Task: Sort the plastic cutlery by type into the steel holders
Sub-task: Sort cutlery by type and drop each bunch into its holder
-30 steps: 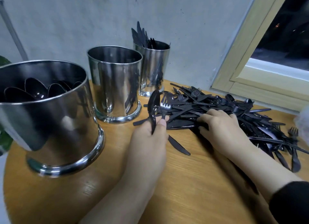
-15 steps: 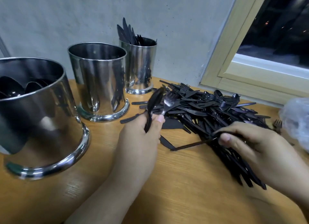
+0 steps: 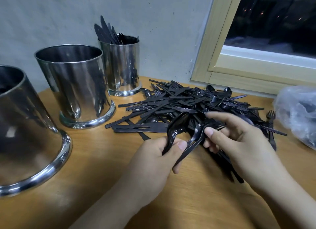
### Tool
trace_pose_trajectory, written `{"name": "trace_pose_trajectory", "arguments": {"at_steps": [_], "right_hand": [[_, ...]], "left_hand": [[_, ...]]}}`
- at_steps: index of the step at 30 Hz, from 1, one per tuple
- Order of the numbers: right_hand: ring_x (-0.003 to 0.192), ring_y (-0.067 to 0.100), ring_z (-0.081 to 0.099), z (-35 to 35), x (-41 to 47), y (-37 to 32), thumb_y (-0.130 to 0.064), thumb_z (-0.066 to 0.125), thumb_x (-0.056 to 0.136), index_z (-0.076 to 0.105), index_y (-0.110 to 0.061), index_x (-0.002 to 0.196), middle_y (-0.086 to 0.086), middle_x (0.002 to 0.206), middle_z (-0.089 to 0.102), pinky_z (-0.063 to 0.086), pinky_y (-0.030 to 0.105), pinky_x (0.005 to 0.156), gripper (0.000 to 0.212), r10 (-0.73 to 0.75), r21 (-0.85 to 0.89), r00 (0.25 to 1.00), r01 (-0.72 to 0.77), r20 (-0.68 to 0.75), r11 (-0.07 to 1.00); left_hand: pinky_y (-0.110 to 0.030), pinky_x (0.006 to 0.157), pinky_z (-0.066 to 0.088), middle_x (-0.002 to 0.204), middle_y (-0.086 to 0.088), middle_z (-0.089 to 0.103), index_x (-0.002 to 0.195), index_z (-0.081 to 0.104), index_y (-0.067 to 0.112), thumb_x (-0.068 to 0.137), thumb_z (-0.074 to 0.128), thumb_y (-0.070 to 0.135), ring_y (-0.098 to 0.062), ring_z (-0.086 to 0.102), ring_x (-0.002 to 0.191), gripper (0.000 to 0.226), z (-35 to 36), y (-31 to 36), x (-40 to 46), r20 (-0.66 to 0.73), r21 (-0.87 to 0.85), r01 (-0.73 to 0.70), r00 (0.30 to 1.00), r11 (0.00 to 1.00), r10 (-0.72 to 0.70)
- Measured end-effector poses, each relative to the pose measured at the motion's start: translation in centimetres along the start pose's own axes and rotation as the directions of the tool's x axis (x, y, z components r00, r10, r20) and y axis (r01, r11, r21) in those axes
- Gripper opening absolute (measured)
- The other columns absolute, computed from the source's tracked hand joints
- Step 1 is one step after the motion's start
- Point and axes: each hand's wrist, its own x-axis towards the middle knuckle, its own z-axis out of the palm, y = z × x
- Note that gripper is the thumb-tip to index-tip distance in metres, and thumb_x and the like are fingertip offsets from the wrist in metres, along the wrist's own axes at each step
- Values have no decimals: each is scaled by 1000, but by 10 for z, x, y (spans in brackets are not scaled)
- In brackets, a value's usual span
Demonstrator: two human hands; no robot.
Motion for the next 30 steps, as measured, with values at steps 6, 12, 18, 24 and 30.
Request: {"name": "trace_pose_trajectory", "arguments": {"at_steps": [6, 12, 18, 24, 30], "right_hand": [[52, 12, 51, 7, 0, 0, -45, 68, 85, 65, -13, 73, -3, 59, 66, 40, 28, 56, 34, 13, -101, 999, -16, -33, 995], [70, 0, 59, 13, 35, 2, -39, 63, 94, 73, -32, 91, -14, 78, 67, 40, 8, 60, 12, -120, -369, 989, 82, -84, 926], [91, 23, 59, 38, 75, 29, -41, 68, 91, 74, -22, 103, -7, 90, 53, 50, 36, 79, 23, -72, -826, 987, 158, 141, 542], [77, 18, 56, 32, 60, 13, -31, 67, 92, 77, -17, 90, -7, 84, 58, 35, 27, 65, 17, -137, -805, 990, 114, 41, 583], [52, 3, 51, 10, 7, -13, -38, 64, 92, 66, -34, 71, -14, 57, 59, 33, 23, 52, 22, 20, -559, 993, -81, -114, 825]], "left_hand": [[-41, 69, 53, 57, 5, 52, 73, 65, 31, 99, 55, 52, -15, 45, 53, 34, 1, 0, -2, 30, -40, 27, 999, 999, -26], [-36, 61, 45, 71, 13, 65, 102, 63, 51, 102, 53, 40, -11, 46, 54, 14, -6, -11, 5, -258, -170, 17, 964, 985, -61], [-33, 55, 36, 78, 10, 71, 102, 61, 46, 105, 55, 28, -14, 43, 54, 19, -19, -18, 12, -462, -325, 0, 873, 946, -159], [-25, 43, 29, 71, 11, 63, 94, 70, 35, 104, 48, 12, -12, 37, 47, 33, -23, -19, 14, -417, -461, 42, 872, 887, -258], [-24, 40, 28, 71, 5, 60, 87, 73, 28, 97, 52, 11, -12, 35, 44, 29, -21, -15, 13, -396, -550, 50, 863, 834, -313]]}}
